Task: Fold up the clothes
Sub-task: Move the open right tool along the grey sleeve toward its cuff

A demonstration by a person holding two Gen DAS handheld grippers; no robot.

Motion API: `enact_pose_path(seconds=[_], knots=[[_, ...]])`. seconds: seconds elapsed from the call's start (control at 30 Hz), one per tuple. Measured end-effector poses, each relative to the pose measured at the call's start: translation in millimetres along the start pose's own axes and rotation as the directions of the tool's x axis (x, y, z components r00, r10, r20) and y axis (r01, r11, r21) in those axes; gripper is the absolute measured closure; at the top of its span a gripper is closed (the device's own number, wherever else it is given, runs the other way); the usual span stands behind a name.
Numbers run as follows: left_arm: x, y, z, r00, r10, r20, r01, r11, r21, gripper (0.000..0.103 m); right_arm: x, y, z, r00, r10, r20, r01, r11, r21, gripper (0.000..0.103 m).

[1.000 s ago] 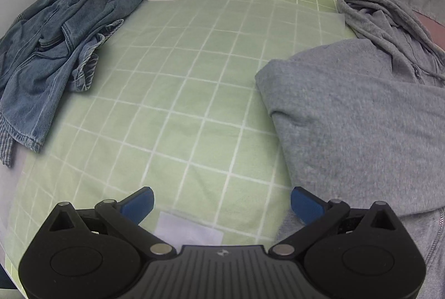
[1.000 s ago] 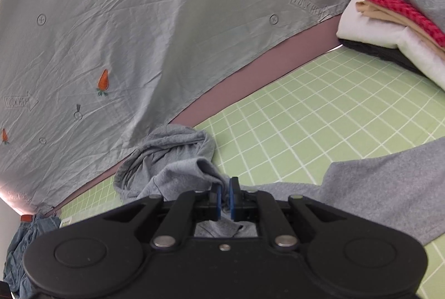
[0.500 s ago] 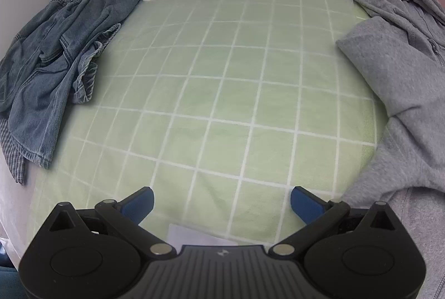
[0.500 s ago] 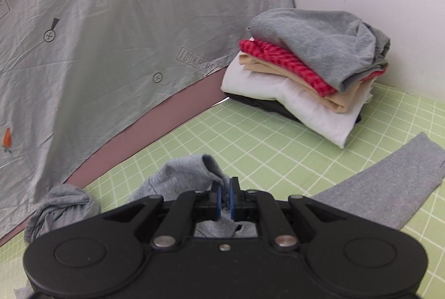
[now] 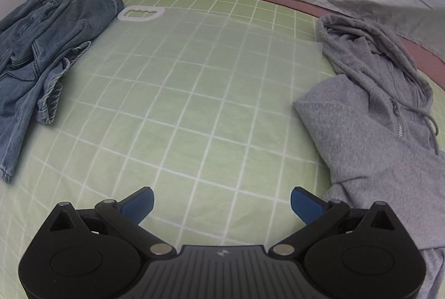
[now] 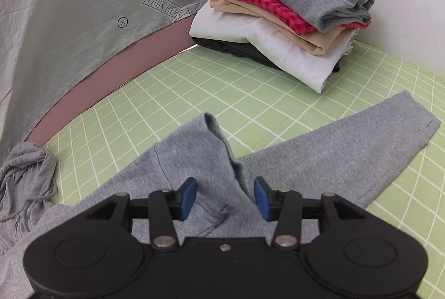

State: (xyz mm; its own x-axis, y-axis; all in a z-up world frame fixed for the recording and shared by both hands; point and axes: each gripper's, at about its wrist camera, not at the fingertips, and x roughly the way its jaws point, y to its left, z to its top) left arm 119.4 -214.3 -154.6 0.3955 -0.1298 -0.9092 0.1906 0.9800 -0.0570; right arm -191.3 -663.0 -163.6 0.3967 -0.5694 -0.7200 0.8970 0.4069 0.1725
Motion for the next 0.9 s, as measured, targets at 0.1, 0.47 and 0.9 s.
enact_pose_path(seconds=[0.1,0.47,0.9], knots=[[7,-9,14,1.0,-0.029,-0.013,0.029,1.0,0.004,0.0,4,2,-7,1.0,-0.014,-0.022,0.013,1.0,-0.006,0.05],[30,-27,44,0.977,-0.206,-0.053,0.203,0.977,-0.065,0.0,13,-3,-17,0.995,-0.084,-0.054,0.086,0.995,0.051,0.043],[48,-47,54,0.955,-0.292,-0.055,0.289,0.955,-0.062,0.092,7,-1,-1,0.987,-0.155,0.031,0.151,0.984,0.097,0.035]])
